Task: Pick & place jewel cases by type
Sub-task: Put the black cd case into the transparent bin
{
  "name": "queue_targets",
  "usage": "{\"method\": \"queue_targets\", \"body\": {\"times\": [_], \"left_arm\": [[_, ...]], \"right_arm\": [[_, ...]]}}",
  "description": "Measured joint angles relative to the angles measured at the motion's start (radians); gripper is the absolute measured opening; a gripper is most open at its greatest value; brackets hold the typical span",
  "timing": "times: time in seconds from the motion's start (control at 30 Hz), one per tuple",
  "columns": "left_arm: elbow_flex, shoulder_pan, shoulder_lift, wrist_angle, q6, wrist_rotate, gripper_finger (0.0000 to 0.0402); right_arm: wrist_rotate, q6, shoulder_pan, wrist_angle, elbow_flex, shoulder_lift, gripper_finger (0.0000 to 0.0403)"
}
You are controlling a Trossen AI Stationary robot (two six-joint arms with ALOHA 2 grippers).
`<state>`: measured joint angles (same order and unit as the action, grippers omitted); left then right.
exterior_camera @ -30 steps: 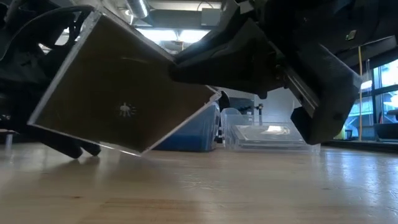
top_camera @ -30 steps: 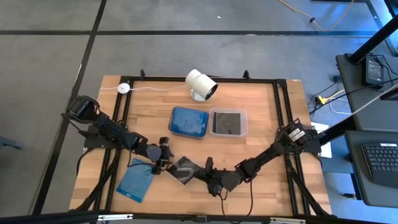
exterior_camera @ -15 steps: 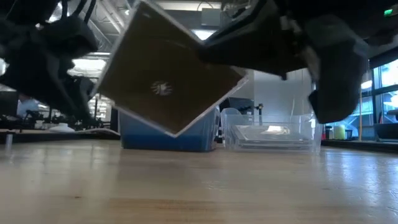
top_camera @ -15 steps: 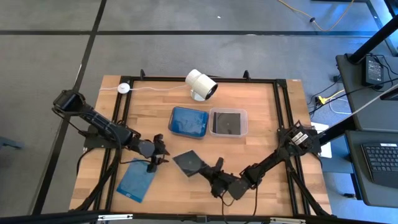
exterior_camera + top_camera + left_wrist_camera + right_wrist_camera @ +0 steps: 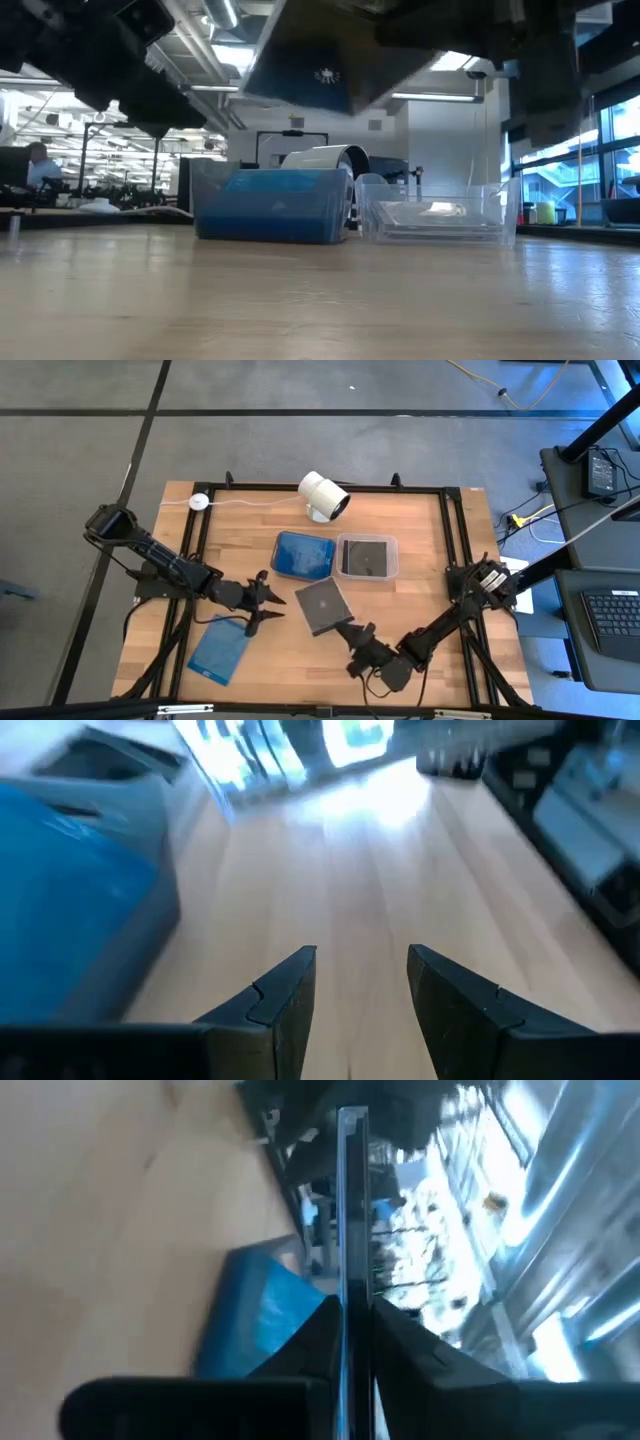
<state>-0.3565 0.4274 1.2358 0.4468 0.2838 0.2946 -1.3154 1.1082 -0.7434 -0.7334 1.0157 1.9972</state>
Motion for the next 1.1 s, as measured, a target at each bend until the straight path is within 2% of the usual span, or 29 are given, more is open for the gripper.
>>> {"method": "queue_targets", "body": {"times": [0.1,0.27,0.47,0.67,0.77,1.1], "left_arm": [[-0.001,-0.004,-0.001,0.025,0.113,-0.018,0.0157],[-0.001,-0.036,-0.001,0.044,0.406,-0.188,0.0157],[-0.001,-0.080,-0.001,0.056,0.617,-0.384,0.0157],[-0.001,-0.147,-0.001,0.066,0.799,-0.408,0.0157],[-0.001,-0.164,-0.001,0.105,0.814,-0.445,0.0157],[-0.002,-0.176,-0.001,0.242,0.752,-0.458,0.0157]], "right_arm": [[0.027,0.165,0.001,0.022,0.019,0.000,0.0047],[0.104,0.335,0.000,0.079,0.063,0.000,0.0048],[0.105,0.340,0.001,0.210,0.102,0.000,0.0048],[0.118,0.369,-0.004,0.241,0.113,0.000,0.0048],[0.139,0.381,-0.011,0.245,0.113,0.000,0.0048],[0.149,0.370,-0.022,0.243,0.113,0.000,0.0048]]}}
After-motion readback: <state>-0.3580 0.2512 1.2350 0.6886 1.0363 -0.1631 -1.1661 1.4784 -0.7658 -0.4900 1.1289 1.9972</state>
